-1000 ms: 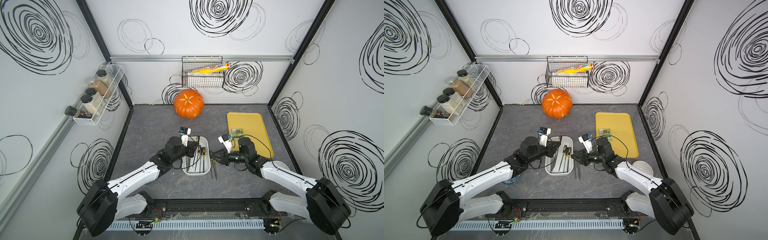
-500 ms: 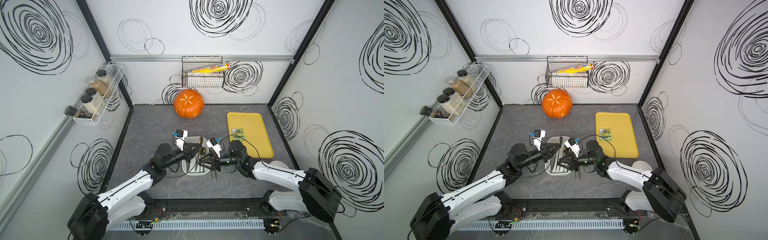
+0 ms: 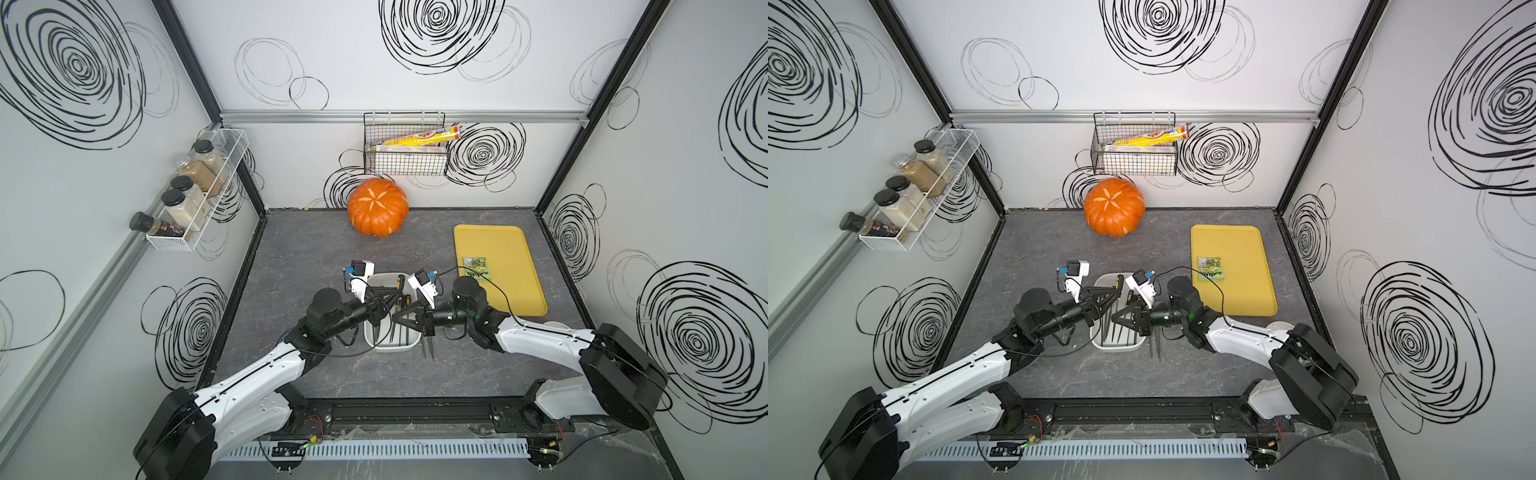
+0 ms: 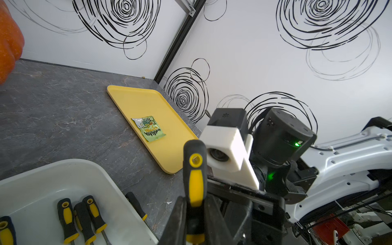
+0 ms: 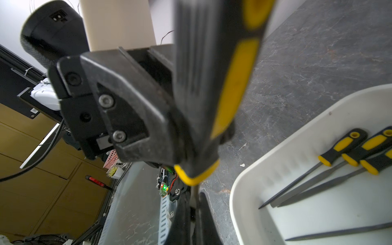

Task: Take the file tool out of the storage box
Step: Pick up the file tool from the storage box.

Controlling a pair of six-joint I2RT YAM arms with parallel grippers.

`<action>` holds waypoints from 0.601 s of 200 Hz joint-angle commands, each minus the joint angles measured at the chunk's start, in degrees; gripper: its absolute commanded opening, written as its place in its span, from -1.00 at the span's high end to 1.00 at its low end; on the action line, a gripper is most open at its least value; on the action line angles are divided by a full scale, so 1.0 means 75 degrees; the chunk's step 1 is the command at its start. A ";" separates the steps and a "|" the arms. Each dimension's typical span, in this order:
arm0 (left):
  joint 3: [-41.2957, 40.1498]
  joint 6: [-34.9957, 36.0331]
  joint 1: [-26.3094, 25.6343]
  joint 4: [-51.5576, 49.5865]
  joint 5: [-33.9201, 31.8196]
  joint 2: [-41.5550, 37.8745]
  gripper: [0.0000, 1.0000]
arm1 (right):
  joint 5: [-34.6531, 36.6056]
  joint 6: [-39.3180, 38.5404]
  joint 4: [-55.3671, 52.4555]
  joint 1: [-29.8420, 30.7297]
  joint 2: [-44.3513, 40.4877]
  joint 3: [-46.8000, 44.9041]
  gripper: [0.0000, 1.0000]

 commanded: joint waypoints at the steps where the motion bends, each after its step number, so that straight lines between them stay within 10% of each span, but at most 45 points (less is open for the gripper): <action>1: 0.0023 0.0071 0.0020 0.0012 -0.0175 -0.0220 -0.14 | 0.0797 -0.0387 -0.1970 0.0029 -0.0417 0.0419 1.00; 5: 0.0017 0.0070 0.0015 -0.0059 -0.0272 -0.0272 -0.83 | 0.1028 -0.0415 -0.2539 0.0028 -0.0511 0.0506 1.00; 9: 0.0017 0.0076 0.0012 -0.0125 -0.0357 -0.0337 -0.97 | 0.1322 -0.0429 -0.3147 0.0028 -0.0596 0.0605 1.00; 61: 0.0077 0.0170 0.0029 -0.1041 -0.1567 -0.1001 -0.98 | 0.4926 -0.0518 -0.9070 -0.0244 -0.1238 0.1622 1.00; 120: 0.0349 0.0358 0.0027 -0.1657 -0.1838 -0.0706 -0.98 | 0.4307 -0.1151 -1.0954 -0.0945 0.0245 0.1824 1.00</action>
